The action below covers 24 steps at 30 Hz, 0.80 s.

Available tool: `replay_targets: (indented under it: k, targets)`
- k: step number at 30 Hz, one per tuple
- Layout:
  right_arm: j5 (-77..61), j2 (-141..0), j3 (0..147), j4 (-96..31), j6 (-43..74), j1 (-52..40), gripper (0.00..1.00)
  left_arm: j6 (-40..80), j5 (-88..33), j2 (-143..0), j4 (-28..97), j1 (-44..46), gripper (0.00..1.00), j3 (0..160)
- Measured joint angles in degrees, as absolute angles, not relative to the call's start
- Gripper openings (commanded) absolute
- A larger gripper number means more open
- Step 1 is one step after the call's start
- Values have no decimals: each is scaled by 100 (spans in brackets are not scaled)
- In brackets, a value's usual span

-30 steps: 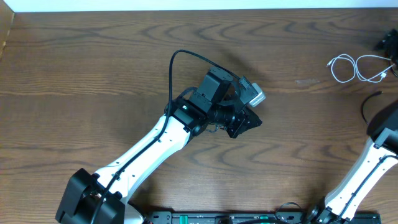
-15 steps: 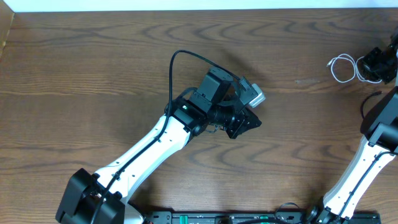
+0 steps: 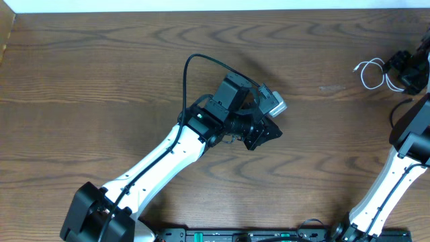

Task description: Untangle cables

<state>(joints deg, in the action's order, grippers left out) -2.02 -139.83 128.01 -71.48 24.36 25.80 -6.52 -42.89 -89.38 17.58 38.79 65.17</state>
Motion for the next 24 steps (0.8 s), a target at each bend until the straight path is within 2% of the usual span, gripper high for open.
replay_targets:
  k: [9, 14, 22, 24]
  targets:
    - [-694, -13972, 12801, -7883, 2480, 2580, 78, -794, -4289, -8938, 1761, 3879, 17, 6517]
    - [-679, -13959, 12801, -7592, 2475, 2580, 77, -801, -4289, -8938, 1758, 3879, 17, 6517]
    - [379, -13913, 12801, -7260, 2458, 2580, 82, -934, -4289, -8938, 1776, 3879, 17, 6517]
    - [589, -13904, 12801, -7240, 2458, 2580, 79, -998, -4289, -8938, 1776, 3879, 17, 6517]
